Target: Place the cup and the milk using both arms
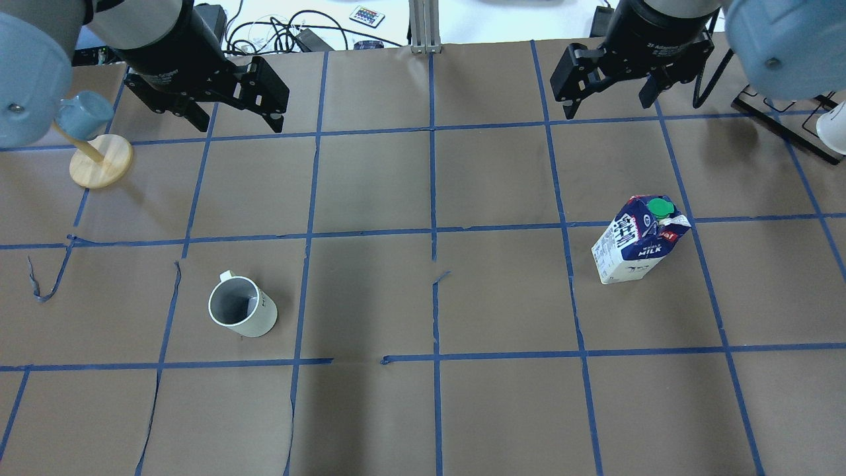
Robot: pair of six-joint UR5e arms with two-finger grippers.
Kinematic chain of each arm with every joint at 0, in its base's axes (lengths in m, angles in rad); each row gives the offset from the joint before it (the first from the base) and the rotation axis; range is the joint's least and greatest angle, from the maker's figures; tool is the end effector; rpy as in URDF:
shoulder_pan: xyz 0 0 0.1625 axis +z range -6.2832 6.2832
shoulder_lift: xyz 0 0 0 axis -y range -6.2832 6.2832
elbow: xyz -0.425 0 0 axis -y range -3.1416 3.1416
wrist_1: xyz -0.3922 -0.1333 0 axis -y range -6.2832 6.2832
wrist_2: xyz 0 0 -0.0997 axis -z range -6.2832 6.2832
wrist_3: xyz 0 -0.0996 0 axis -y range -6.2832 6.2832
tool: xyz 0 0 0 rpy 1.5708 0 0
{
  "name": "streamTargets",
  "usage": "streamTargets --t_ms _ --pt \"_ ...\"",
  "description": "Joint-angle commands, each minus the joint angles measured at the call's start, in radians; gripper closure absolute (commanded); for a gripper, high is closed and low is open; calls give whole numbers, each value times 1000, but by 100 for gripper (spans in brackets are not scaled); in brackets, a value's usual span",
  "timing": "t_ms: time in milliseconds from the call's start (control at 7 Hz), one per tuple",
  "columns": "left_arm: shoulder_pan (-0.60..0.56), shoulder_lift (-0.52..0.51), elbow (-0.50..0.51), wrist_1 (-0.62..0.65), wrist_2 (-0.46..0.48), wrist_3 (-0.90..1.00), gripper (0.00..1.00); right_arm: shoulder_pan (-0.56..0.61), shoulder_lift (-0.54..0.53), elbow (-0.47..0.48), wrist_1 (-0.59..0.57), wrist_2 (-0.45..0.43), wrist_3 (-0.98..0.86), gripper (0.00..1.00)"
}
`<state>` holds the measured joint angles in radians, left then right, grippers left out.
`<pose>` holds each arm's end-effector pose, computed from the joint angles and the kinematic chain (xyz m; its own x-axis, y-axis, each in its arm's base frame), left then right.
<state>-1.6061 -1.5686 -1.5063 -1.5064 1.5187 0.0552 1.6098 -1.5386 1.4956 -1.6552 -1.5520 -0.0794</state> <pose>-0.1561 -0.4970 0.5281 -0.9943 0.0967 0.0443 0.0900 0.9870 -0.1334 0.1552 -0.5114 0.5180 -0.9928 -0.1199 -0.0085 -0.1178 0.9847 -0.1281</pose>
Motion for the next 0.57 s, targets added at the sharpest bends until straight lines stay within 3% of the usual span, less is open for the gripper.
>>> streamTargets --t_ms 0,429 --pt "0 1 0 -2 0 0 0 -1 -3 0 0 -2 -2 0" --pt "0 1 0 -2 0 0 0 -2 -3 6 0 -2 -3 0"
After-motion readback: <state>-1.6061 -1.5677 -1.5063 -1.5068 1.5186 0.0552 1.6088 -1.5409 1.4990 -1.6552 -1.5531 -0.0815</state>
